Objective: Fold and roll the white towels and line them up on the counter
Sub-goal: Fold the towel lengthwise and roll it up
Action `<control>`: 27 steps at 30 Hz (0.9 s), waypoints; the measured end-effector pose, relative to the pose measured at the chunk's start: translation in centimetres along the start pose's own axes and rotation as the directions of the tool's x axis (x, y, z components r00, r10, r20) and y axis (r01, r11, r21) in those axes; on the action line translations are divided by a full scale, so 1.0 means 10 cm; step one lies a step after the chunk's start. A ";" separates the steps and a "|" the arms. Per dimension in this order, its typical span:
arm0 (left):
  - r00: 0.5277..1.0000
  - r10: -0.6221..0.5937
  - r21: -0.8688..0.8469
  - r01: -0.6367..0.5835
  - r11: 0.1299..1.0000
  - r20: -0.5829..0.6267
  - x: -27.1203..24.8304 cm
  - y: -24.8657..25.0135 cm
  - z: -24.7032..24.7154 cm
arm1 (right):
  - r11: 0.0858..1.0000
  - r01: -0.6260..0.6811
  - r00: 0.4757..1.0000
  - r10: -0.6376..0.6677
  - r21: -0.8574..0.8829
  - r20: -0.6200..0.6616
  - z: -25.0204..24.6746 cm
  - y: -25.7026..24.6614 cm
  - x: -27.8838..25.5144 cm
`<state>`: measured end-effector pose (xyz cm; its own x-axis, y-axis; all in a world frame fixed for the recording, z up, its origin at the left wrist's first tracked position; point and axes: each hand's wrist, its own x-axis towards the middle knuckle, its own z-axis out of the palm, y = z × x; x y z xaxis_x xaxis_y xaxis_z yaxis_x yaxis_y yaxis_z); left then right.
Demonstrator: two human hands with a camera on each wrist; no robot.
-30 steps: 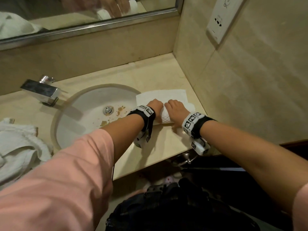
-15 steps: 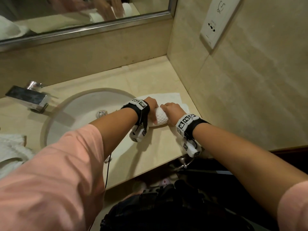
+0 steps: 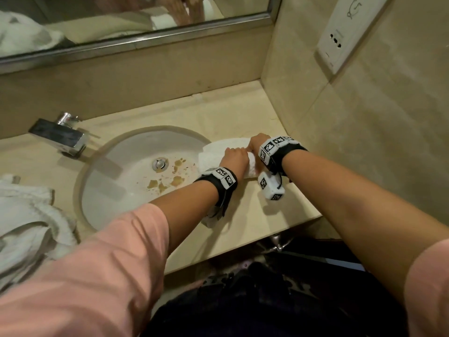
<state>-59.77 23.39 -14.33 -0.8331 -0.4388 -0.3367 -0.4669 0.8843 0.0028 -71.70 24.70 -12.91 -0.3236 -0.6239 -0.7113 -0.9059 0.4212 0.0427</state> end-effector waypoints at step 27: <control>0.961 0.020 -0.214 0.042 0.976 0.276 0.55 -0.37 -0.25 | 0.994 0.040 0.896 -0.081 -0.103 -0.438 0.40 0.01 -0.14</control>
<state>-63.39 17.29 -13.88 -0.7277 -0.3602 -0.5837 -0.5541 0.8104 0.1906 -70.25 28.21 -14.69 -0.3360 -0.8809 -0.3335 -0.9413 0.3263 0.0863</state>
